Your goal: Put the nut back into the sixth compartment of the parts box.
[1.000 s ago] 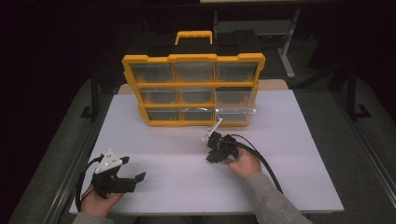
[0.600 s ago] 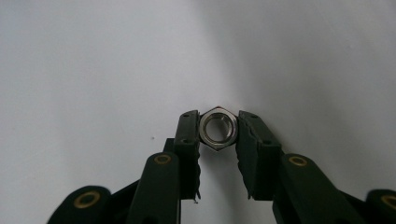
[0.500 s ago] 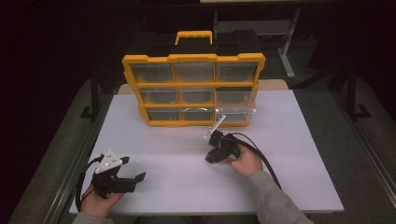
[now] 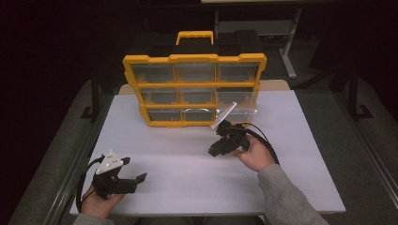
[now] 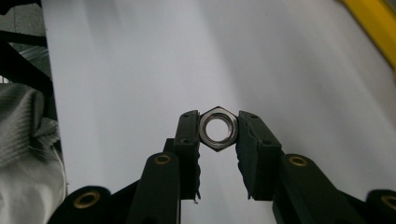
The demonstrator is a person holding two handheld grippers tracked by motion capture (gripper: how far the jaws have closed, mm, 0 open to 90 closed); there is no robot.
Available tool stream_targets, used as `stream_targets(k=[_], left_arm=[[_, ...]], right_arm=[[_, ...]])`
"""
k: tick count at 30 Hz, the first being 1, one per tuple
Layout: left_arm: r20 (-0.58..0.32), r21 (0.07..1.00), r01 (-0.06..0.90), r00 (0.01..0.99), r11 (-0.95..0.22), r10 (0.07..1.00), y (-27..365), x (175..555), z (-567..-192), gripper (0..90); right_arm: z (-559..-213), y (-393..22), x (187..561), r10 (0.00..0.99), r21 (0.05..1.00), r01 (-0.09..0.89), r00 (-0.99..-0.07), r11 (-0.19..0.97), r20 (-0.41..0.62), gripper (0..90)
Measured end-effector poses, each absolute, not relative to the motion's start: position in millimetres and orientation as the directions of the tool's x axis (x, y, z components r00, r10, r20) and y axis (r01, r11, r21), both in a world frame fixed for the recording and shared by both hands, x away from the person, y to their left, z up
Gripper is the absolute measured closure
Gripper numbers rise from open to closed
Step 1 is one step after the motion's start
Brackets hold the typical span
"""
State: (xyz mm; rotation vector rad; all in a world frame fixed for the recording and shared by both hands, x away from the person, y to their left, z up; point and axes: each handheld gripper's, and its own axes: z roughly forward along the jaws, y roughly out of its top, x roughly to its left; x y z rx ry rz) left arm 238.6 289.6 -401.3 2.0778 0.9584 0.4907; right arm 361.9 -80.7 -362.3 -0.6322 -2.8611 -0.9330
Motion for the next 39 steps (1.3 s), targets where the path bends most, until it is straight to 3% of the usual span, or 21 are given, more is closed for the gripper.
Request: stream_targets(k=[18, 39], left_arm=[[0.036, 0.781, 0.461, 0.642, -0.422, 0.766, 290, 239, -401, 15.6], [0.029, 0.783, 0.461, 0.642, -0.416, 0.766, 291, 239, -400, 15.6]], right_arm=[[-281, -99, 368, 0.367, 0.606, 0.367, -0.921, 0.706, 0.130, 69.0], [-222, -120, 387, 0.429, 0.646, 0.392, -0.897, 0.654, 0.110, 69.0]])
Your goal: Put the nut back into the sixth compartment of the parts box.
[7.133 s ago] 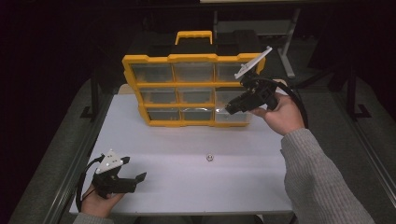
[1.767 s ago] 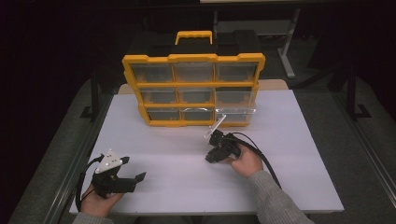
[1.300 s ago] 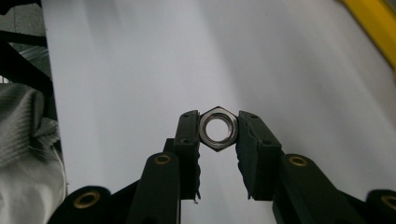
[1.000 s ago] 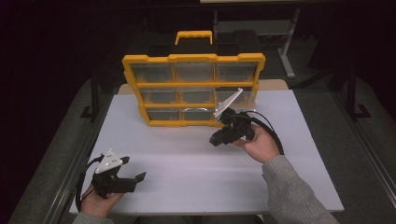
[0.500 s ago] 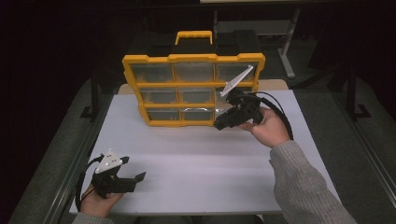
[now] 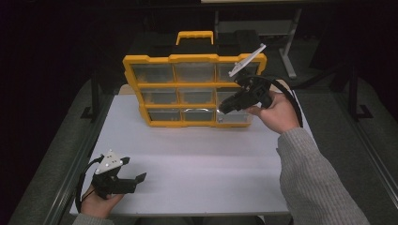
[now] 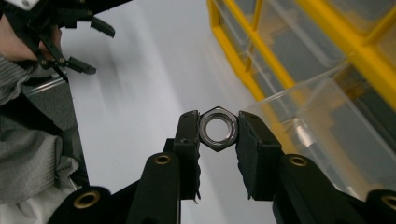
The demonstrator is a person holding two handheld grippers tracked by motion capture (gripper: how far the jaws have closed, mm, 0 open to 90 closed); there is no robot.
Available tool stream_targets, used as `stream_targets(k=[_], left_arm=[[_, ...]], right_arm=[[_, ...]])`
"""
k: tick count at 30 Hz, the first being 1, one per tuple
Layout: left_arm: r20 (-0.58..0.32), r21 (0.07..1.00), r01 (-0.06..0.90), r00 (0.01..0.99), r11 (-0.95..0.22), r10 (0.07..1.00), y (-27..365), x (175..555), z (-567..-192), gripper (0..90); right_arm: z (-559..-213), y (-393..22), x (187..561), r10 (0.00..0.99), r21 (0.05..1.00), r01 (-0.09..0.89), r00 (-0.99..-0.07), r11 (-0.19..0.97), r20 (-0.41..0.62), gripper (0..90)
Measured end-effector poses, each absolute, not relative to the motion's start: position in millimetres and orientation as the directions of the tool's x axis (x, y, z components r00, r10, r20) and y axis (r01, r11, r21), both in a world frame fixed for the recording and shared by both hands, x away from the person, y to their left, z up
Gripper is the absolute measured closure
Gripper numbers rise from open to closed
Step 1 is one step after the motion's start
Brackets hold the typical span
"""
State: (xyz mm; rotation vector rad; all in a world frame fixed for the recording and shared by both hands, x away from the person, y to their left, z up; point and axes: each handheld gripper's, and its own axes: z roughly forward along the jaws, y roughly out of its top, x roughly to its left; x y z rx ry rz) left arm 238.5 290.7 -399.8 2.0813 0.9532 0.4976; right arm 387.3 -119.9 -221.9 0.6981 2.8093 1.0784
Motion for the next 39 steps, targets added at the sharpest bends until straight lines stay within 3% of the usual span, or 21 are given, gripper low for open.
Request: stream_targets(k=[16, 39], left_arm=[[0.029, 0.787, 0.457, 0.644, -0.415, 0.764, 292, 239, -400, 15.6], [0.014, 0.791, 0.463, 0.638, -0.398, 0.770, 291, 238, -400, 15.6]], right_arm=[[-230, -132, 418, 0.549, 0.610, 0.497, -0.827, 0.617, 0.118, 69.1], [-268, -130, 434, 0.589, 0.556, 0.528, -0.804, 0.642, 0.084, 67.8]])
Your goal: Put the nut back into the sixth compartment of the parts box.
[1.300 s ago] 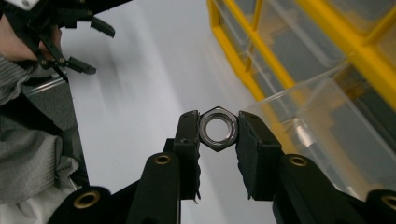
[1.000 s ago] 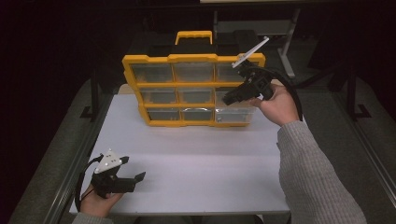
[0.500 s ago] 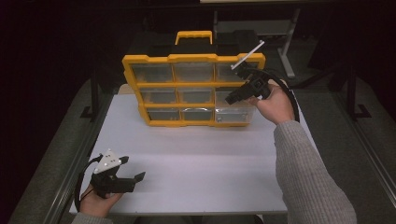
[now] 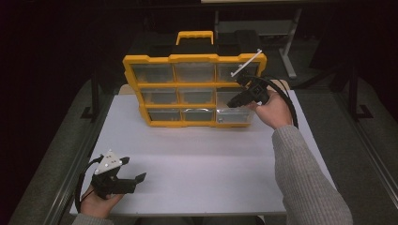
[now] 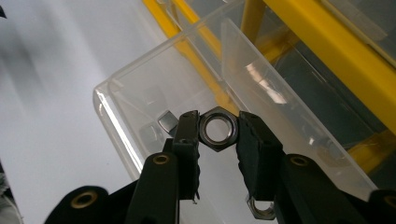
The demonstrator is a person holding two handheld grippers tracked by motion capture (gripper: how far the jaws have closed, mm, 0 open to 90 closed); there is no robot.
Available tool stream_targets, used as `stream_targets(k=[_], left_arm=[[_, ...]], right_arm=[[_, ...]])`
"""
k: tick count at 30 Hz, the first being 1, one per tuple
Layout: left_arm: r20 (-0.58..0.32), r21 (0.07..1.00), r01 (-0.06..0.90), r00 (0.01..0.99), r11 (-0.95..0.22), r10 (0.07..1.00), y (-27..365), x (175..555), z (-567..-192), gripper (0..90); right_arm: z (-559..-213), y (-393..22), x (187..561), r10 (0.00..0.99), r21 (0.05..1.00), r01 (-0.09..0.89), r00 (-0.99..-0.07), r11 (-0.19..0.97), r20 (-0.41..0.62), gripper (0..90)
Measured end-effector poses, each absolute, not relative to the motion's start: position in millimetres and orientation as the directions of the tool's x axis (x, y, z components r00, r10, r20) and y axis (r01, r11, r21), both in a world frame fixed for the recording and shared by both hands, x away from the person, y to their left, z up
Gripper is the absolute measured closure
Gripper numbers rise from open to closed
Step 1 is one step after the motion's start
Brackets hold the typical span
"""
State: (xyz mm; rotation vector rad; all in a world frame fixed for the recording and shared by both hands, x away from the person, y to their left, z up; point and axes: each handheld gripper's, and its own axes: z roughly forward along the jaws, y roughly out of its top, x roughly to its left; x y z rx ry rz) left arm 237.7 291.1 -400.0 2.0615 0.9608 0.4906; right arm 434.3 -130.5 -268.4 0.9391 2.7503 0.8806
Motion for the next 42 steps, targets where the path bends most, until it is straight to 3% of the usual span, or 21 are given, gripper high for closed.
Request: stream_targets(k=[27, 42], left_arm=[[0.022, 0.800, 0.449, 0.641, -0.397, 0.768, 290, 238, -400, 15.6], [0.027, 0.786, 0.460, 0.642, -0.413, 0.766, 289, 238, -400, 15.6]], right_arm=[[-230, -161, 395, 0.585, 0.662, 0.499, -0.803, 0.559, 0.111, 63.6], [-239, -184, 360, 0.572, 0.686, 0.487, -0.811, 0.541, 0.124, 58.2]])
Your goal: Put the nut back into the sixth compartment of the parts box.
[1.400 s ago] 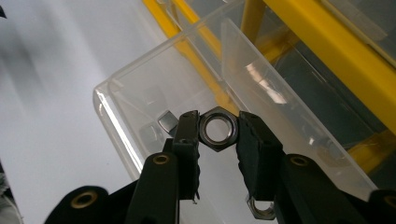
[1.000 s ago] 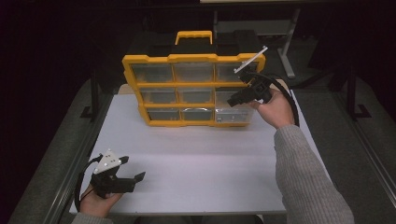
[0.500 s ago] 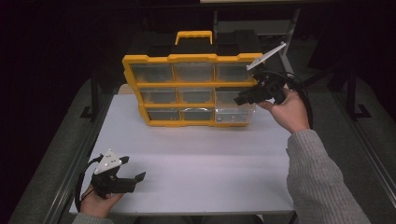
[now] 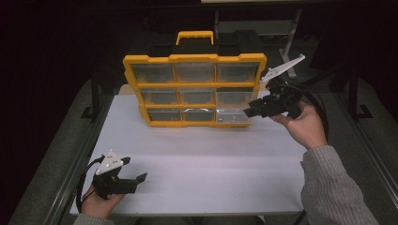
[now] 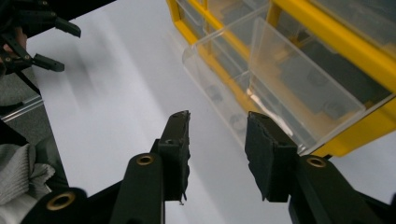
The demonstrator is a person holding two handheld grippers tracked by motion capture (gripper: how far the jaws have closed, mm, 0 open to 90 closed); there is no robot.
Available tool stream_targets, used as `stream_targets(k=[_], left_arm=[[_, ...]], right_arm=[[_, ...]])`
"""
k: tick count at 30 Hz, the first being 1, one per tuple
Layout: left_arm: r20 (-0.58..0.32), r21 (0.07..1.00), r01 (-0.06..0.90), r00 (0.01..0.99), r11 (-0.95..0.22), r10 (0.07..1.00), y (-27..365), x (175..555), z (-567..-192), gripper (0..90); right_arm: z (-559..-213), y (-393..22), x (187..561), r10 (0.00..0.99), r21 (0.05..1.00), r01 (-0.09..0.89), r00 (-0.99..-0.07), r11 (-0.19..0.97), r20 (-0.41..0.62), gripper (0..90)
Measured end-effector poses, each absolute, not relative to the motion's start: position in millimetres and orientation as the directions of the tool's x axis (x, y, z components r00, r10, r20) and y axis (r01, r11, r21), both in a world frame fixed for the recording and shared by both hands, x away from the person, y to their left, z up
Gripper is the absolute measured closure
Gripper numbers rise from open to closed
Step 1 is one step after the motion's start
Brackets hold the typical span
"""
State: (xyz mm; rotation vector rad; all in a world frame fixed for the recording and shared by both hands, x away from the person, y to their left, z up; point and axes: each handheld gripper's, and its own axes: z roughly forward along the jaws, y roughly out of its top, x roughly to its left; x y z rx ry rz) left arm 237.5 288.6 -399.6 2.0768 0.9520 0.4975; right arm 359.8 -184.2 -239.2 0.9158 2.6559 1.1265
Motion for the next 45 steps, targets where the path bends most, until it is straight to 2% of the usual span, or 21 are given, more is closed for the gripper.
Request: stream_targets(k=[10, 23, 45], left_arm=[[0.027, 0.790, 0.455, 0.643, -0.411, 0.765, 288, 238, -400, 15.6], [0.026, 0.791, 0.452, 0.649, -0.413, 0.761, 287, 237, -398, 15.6], [0.017, 0.806, 0.438, 0.656, -0.399, 0.754, 285, 236, -394, 15.6]], right_arm=[[-255, -193, 343, 0.569, 0.694, 0.489, -0.811, 0.528, 0.138, 54.8], [-299, -197, 331, 0.587, 0.671, 0.527, -0.792, 0.521, 0.166, 43.2], [-356, -199, 317, 0.625, 0.661, 0.565, -0.759, 0.494, 0.182, 29.8]])
